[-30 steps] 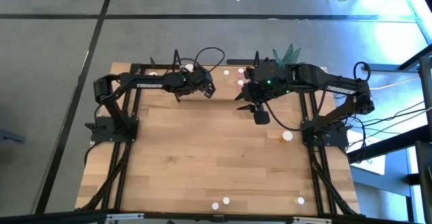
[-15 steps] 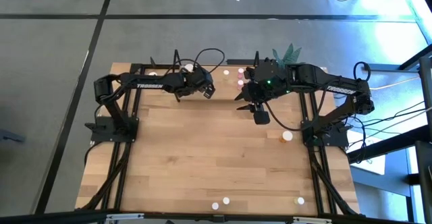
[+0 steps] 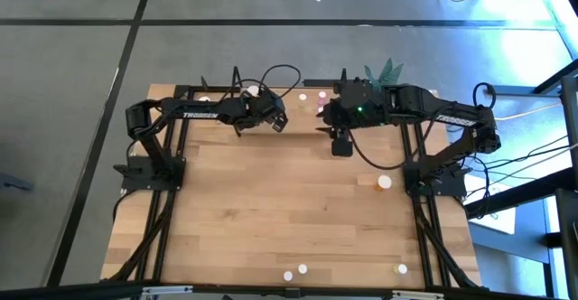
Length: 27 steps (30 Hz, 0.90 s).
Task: Pick and place medicine bottles onto shelf by color
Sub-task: Put the right blue pill bottle on the shelf aligned with the other blue pill bottle
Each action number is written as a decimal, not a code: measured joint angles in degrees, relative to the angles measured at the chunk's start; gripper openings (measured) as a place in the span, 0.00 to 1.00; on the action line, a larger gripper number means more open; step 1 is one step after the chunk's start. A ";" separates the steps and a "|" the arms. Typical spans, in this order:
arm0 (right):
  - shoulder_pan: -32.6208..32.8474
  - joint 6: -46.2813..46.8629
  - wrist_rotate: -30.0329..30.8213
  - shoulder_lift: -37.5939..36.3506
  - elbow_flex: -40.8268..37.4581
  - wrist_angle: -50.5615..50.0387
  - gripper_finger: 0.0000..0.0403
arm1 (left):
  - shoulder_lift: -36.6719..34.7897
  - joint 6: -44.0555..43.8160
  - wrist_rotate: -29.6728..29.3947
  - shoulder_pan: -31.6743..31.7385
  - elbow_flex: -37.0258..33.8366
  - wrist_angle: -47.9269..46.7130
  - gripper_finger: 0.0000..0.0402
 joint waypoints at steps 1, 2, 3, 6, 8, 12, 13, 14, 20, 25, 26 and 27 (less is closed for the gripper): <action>-0.01 0.00 0.21 0.00 0.00 0.00 0.41 | 0.00 0.02 -0.01 0.02 0.00 -0.01 0.26; -0.01 -0.05 0.20 0.00 0.00 0.00 0.41 | 0.00 0.01 0.00 0.02 0.00 0.00 0.26; -0.01 -0.08 0.20 0.00 0.00 -0.01 0.41 | 0.00 0.02 0.00 0.02 0.00 -0.01 0.26; 0.01 0.05 0.16 0.00 0.00 -0.02 0.41 | 0.00 0.00 0.02 0.00 0.00 -0.03 0.26; 0.04 0.54 0.16 0.00 0.00 0.00 0.41 | 0.00 -0.01 0.04 0.00 0.00 -0.22 0.26; 0.03 2.26 0.18 0.00 0.00 -0.02 0.41 | 0.00 -1.22 0.75 -0.30 0.00 -0.95 0.26; 0.02 2.79 0.18 0.00 0.00 -0.02 0.41 | 0.00 -1.81 1.19 -0.39 0.00 -1.23 0.26; -0.01 3.03 0.18 0.00 0.00 -0.02 0.41 | 0.00 -2.54 1.52 -0.48 0.00 -1.34 0.26; 0.01 4.26 0.18 0.00 0.00 -0.02 0.41 | 0.00 -2.99 1.62 -1.18 0.00 -1.40 0.26; 0.01 4.23 0.18 0.00 0.00 -0.02 0.41 | 0.00 -4.38 1.62 -1.13 0.00 -1.41 0.26; 0.01 4.21 0.18 0.00 0.00 -0.02 0.41 | 0.00 -4.42 1.62 -1.11 0.00 -1.42 0.26; 0.01 4.21 0.18 0.00 0.00 -0.02 0.41 | -0.02 -4.42 1.62 -1.11 0.00 -1.40 0.26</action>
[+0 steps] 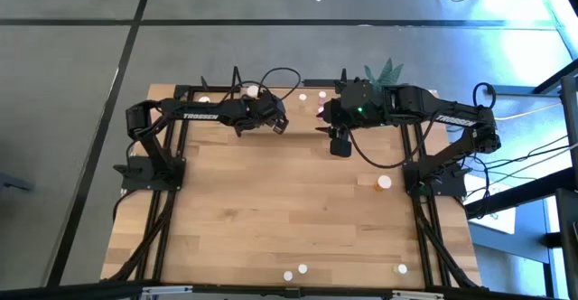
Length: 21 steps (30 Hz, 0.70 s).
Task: Pick and place medicine bottles onto shelf by color
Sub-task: Put the right blue pill bottle on the shelf aligned with the other blue pill bottle
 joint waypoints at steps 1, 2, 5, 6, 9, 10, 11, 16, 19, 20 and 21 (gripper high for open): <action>0.00 -0.02 0.00 0.00 0.00 0.00 0.41 | 0.00 0.00 0.00 0.00 0.00 0.00 0.26; 0.00 -0.03 0.00 0.00 0.00 0.00 0.41 | 0.00 0.00 0.00 0.00 0.00 0.00 0.26; 0.00 -0.10 0.00 0.00 0.00 0.00 0.41 | 0.02 -0.02 0.00 0.00 0.00 0.00 0.26; 0.00 -0.12 0.00 0.00 0.00 0.00 0.41 | 0.00 -0.03 0.00 0.01 0.00 0.00 0.26; 0.00 -0.16 0.00 0.00 0.00 0.00 0.41 | 0.00 -0.14 0.00 0.04 0.00 0.00 0.26; 0.00 -0.16 0.00 0.00 0.00 0.00 0.41 | 0.02 -0.34 0.00 0.04 0.00 -0.02 0.26; 0.00 -0.16 0.00 0.00 0.00 0.00 0.41 | 0.00 -1.00 0.00 0.02 0.00 -0.07 0.26; 0.00 -0.18 0.00 0.00 0.00 0.00 0.41 | 0.00 -2.52 0.00 0.02 0.00 -0.13 0.26; 0.02 -0.18 0.00 0.00 0.00 0.00 0.41 | 0.00 -3.29 0.00 0.02 0.00 -0.11 0.26; 0.04 -0.17 0.00 0.00 0.00 0.00 0.41 | 0.00 -4.06 0.00 0.02 0.00 -0.11 0.26; 0.04 -0.18 0.00 0.00 0.00 0.00 0.41 | 0.00 -4.76 0.00 0.02 0.00 -0.11 0.26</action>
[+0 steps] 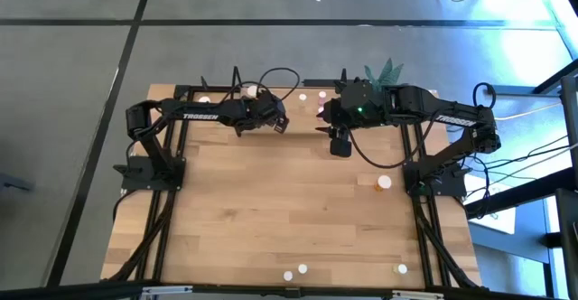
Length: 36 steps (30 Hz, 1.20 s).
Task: Pick and place medicine bottles onto shelf by color
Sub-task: Put the right blue pill bottle on the shelf aligned with the other blue pill bottle
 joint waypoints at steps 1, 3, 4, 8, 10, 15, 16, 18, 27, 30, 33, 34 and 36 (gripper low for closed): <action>0.00 0.00 0.00 0.00 0.00 0.00 0.41 | 0.00 -0.64 -0.02 0.00 0.00 0.00 0.26; 0.00 0.00 0.00 0.00 0.00 0.00 0.41 | 0.00 -1.12 -0.11 0.00 0.00 0.02 0.26; 0.00 0.00 0.00 0.00 0.00 0.00 0.41 | 0.00 -1.43 -0.35 -0.01 0.00 0.05 0.26; 0.00 0.00 0.00 0.00 0.00 0.00 0.41 | 0.50 -2.55 -1.18 0.00 0.00 0.30 0.26; -0.02 0.00 0.00 0.00 0.00 0.01 0.41 | 0.83 -2.78 -1.56 -0.01 -0.13 -0.03 0.26; -0.02 0.00 0.00 -0.04 0.02 0.34 0.41 | 2.34 -4.26 -4.48 -0.24 -0.27 0.98 0.26; -0.02 0.00 0.02 -0.04 0.04 0.43 0.41 | 2.40 -4.27 -4.50 -0.24 -0.22 1.15 0.26; -0.02 0.00 0.00 -0.04 0.04 0.48 0.41 | 2.43 -4.25 -4.64 -0.24 -0.22 1.02 0.26; -0.07 0.00 0.00 -0.04 0.04 0.57 0.41 | 2.45 -4.07 -4.68 0.66 -0.22 1.82 0.26; -0.06 0.00 0.00 -0.04 0.04 0.65 0.41 | 2.45 -4.12 -4.65 0.66 -0.22 1.86 0.26; -0.06 0.00 0.00 -0.04 0.04 0.79 0.41 | 2.46 -4.14 -4.63 0.66 -0.22 2.12 0.26; -0.04 0.00 0.00 -0.04 0.04 0.81 0.41 | 2.69 -4.14 -4.66 0.66 -0.22 2.52 0.26; -0.04 0.00 0.00 -0.04 0.04 0.83 0.41 | 3.07 -4.14 -4.46 0.66 -0.22 3.05 0.26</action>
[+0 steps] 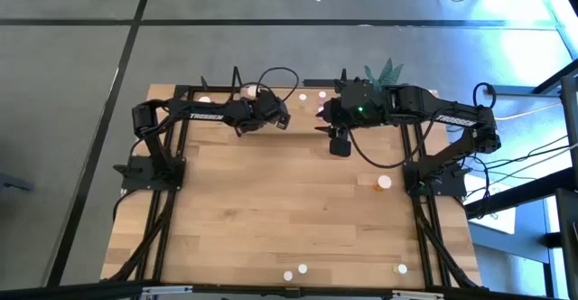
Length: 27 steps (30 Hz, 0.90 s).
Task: Pick and place medicine bottles onto shelf by color
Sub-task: Put the right blue pill bottle on the shelf aligned with the other blue pill bottle
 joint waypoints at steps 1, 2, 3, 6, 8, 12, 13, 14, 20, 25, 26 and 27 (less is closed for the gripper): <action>0.00 0.00 0.00 0.00 0.00 0.00 0.41 | 0.07 -0.01 0.01 -0.01 0.00 -0.12 0.26; 0.00 0.00 0.00 0.00 0.00 0.00 0.41 | 0.31 -0.02 -0.08 -0.02 0.03 0.37 0.26; 0.00 0.00 0.00 0.00 0.00 0.03 0.41 | 0.50 -0.02 -0.02 -0.02 0.04 0.65 0.26; 0.00 0.00 0.00 0.00 0.00 0.26 0.41 | 0.62 -0.02 -0.03 -0.02 0.02 0.35 0.26; 0.00 0.00 0.00 0.00 0.00 0.33 0.41 | 0.80 -0.02 -0.14 -0.02 0.02 0.54 0.26; 0.00 0.00 0.00 0.00 0.00 0.37 0.41 | 0.93 -0.02 -0.15 -0.02 0.02 0.49 0.26; 0.00 0.00 0.00 0.00 0.00 0.37 0.41 | 0.93 -0.02 -0.15 -0.02 0.02 0.40 0.26; 0.00 0.00 0.00 0.00 0.00 0.37 0.41 | 0.93 -0.07 -0.13 -0.02 0.02 0.33 0.26; 0.00 0.00 0.00 0.00 0.00 0.37 0.41 | 0.93 -0.64 -0.11 -0.02 0.02 0.41 0.29; 0.00 0.00 0.00 0.00 0.00 0.37 0.41 | 0.93 -1.29 -0.08 -0.02 0.02 0.39 0.37; 0.00 0.00 0.00 0.00 0.00 0.37 0.41 | 0.93 -1.29 -0.08 -0.02 0.02 0.39 0.38; 0.00 0.00 0.00 0.00 0.00 0.37 0.41 | 0.93 -1.29 -0.11 -0.02 0.02 0.39 0.40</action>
